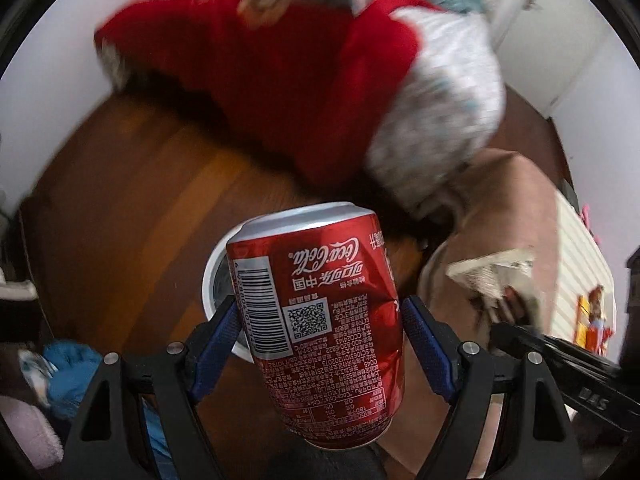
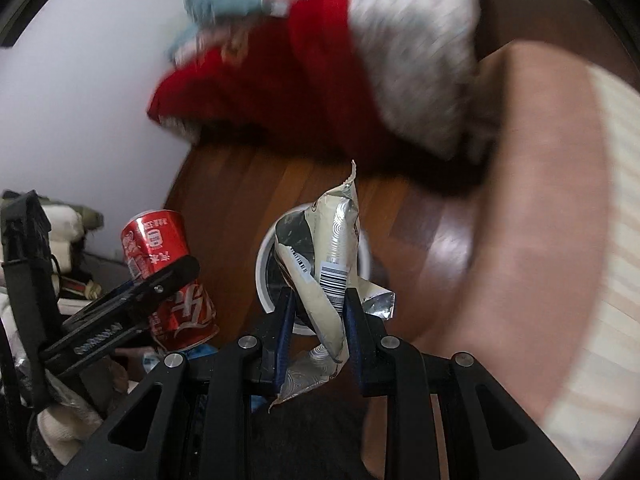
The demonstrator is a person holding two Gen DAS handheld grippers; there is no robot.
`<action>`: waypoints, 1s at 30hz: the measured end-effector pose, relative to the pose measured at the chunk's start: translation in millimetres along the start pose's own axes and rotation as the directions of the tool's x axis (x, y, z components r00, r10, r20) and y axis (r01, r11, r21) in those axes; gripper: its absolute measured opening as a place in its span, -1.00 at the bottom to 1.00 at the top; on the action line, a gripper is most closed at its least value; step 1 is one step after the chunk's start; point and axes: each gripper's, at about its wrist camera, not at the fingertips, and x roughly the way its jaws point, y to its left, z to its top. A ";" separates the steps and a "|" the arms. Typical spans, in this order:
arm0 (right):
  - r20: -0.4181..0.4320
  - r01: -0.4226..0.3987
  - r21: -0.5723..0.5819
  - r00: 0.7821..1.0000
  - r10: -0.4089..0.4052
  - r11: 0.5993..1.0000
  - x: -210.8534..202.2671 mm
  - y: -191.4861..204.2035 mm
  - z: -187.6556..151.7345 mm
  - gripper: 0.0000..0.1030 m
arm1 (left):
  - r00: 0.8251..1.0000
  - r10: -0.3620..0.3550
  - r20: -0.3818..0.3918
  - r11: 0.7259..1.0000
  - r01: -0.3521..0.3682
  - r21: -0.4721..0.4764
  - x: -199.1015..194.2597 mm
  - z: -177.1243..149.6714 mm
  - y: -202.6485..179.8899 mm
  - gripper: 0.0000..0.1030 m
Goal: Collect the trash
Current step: 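Carry the can and wrapper to the white bin and release both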
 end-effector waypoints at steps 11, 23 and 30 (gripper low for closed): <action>-0.276 0.032 -0.011 0.961 -0.034 0.999 209.9 11.1 36.4 -0.48 | 0.974 -0.050 -0.222 0.982 0.008 -0.187 133.5 17.2 77.1 0.64; -0.239 0.182 -0.209 0.943 -0.231 0.961 220.5 27.3 24.0 1.00 | 0.972 0.207 -0.110 0.953 -0.226 -0.201 111.3 -24.4 92.3 0.98; -0.151 0.285 -0.294 0.929 -0.339 0.912 189.2 31.2 4.7 1.00 | 0.965 0.249 -0.086 0.952 -0.260 -0.161 85.9 -53.8 72.4 0.98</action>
